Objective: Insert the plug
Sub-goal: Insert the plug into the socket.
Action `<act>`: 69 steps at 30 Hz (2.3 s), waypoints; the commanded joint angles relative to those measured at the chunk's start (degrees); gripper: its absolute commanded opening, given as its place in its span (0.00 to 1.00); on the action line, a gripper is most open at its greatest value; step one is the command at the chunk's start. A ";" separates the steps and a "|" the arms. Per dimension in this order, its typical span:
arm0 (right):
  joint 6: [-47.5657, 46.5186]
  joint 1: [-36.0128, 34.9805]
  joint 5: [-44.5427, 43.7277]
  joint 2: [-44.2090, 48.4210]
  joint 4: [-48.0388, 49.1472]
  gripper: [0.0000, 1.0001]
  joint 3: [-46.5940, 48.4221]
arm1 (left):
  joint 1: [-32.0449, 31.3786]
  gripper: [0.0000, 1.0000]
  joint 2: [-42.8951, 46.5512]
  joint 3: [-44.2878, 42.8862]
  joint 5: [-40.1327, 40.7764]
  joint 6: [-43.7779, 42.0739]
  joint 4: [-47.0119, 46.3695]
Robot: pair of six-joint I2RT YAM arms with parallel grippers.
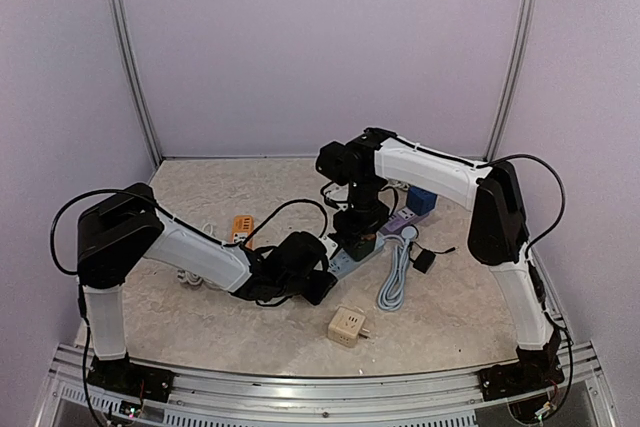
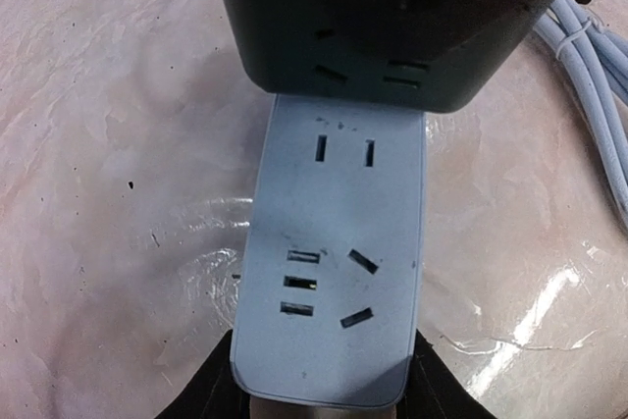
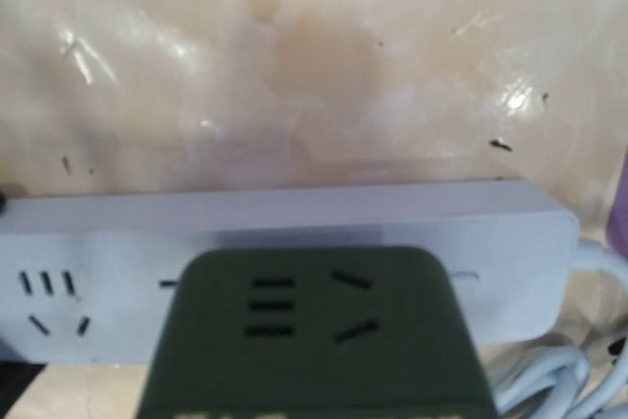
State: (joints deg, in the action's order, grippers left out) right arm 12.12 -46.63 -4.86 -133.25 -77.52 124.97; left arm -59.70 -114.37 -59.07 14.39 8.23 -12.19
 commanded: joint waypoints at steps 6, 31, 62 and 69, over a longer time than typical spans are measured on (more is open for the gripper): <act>0.72 -3.12 -12.36 -6.14 5.37 0.00 -6.34 | 1.08 0.06 2.16 0.52 -0.01 0.47 -3.59; 2.66 2.15 10.90 -1.73 14.41 0.00 -16.41 | 0.96 0.00 3.57 4.36 -0.04 -0.10 -10.14; 0.98 0.15 1.40 -11.02 7.42 0.00 -12.34 | 0.70 0.00 4.19 4.21 0.14 -0.32 -9.75; 0.39 0.58 6.66 -11.80 9.94 0.00 -12.81 | 1.03 0.08 5.87 6.06 -3.18 0.69 -11.54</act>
State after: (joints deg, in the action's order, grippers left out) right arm 13.52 -44.77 -2.11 -133.03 -71.99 119.28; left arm -59.40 -111.98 -54.33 14.15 8.60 -16.71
